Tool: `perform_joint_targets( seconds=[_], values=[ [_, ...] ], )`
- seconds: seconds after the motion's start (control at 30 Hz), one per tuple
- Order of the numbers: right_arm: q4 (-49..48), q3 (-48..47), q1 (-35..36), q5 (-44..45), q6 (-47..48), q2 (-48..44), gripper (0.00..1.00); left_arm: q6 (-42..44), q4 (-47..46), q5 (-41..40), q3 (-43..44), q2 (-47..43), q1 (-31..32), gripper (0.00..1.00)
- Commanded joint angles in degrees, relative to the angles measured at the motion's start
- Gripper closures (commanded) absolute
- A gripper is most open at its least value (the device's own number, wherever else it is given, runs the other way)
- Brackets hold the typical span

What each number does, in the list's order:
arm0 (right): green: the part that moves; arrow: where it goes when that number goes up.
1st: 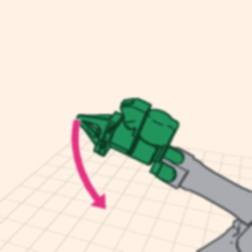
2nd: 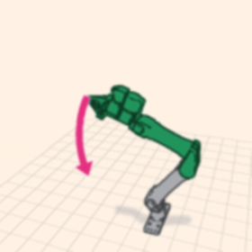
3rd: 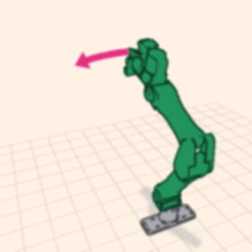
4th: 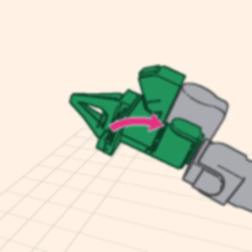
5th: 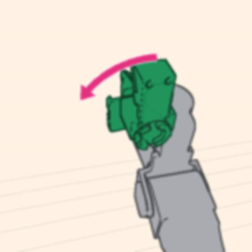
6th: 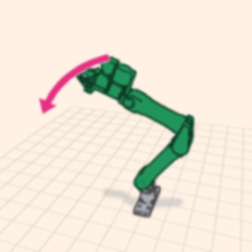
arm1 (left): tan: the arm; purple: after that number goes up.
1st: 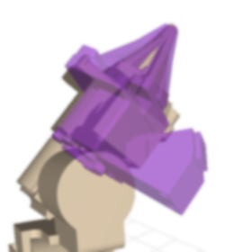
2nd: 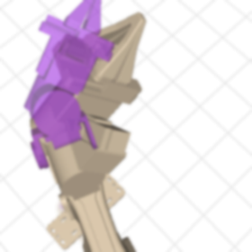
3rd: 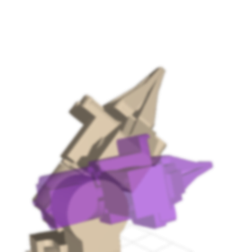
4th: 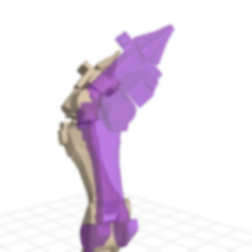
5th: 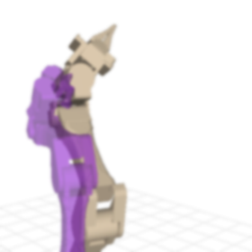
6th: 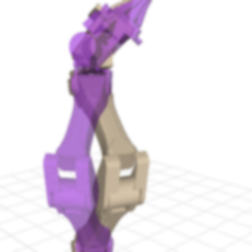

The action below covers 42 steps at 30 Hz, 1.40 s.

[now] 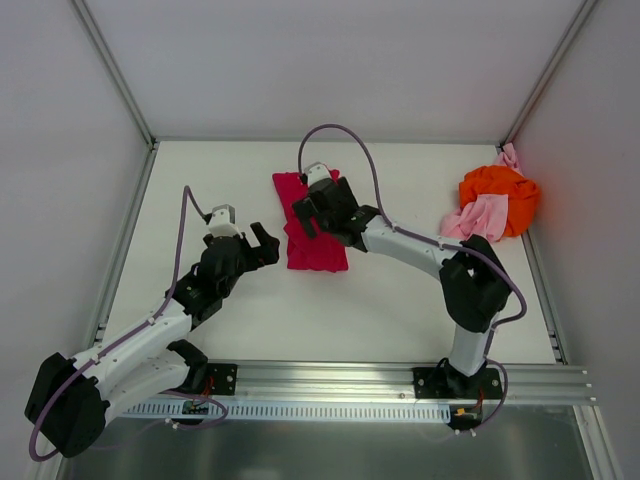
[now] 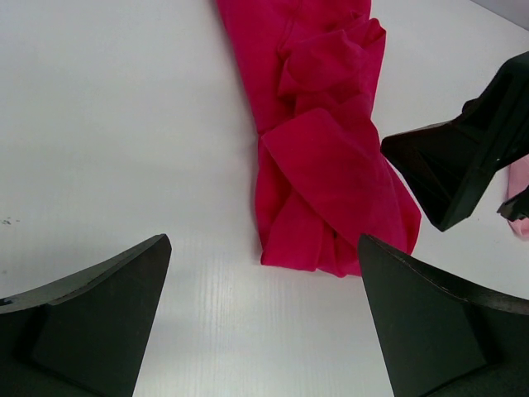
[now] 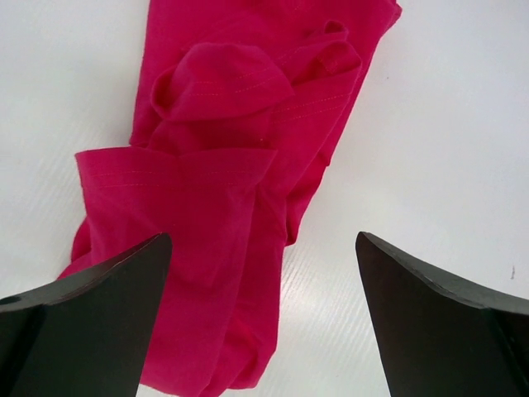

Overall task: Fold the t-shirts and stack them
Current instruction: Fold the folded rectangular tshirt in 1/3 of the way

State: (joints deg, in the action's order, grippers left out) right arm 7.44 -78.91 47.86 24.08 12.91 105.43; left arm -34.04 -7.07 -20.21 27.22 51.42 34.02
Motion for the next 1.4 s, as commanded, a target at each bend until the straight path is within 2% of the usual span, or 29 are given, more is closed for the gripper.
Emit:
perform_joint_targets(
  seconds=[0.0, 0.1, 0.17, 0.6, 0.83, 1.0, 1.1, 1.2, 1.37],
  values=[
    [3.26, -1.75, -0.66, -3.94, -4.02, -1.03, 0.0, -0.15, -2.6, -1.06, -0.15, -0.27, -0.53, 0.01],
    [14.75, -12.11, -0.57, -0.79, -5.17, 6.09, 0.0, 0.03, -2.25, -1.15, 0.11, -0.53, -0.62, 0.01],
    [16.46, -13.19, -0.57, -0.34, -5.7, 7.86, 0.0, 0.03, -2.25, -1.24, 0.2, -0.71, -0.53, 0.01],
    [17.27, -3.18, -0.57, -4.3, -11.06, 5.32, 0.0, -1.02, -3.3, 0.08, 5.21, 5.88, -0.62, 0.01],
    [13.57, 0.07, -0.66, -6.06, -11.16, 7.6, 0.0, -1.99, -1.02, -1.77, 6.7, 2.82, -0.62, 0.01],
    [0.58, 10.08, -0.31, -0.71, -8.95, -2.4, 0.0, -1.64, 0.65, -3.08, 6.79, 2.11, -0.62, 0.01],
    [-5.5, 17.2, -0.22, -3.23, -9.22, -10.2, 0.0, -2.08, -0.31, -2.38, 5.91, 2.89, -0.53, 0.01],
    [-6.13, 20.9, 1.01, -3.25, -7.99, -15.49, 0.01, -2.6, -0.92, -1.59, 5.56, 3.69, -0.62, 0.01],
    [-0.77, 19.24, 5.84, 3.78, -6.05, -17.27, 0.0, -3.13, -3.3, 0.17, 4.24, 5.09, -0.53, 0.01]
  ],
)
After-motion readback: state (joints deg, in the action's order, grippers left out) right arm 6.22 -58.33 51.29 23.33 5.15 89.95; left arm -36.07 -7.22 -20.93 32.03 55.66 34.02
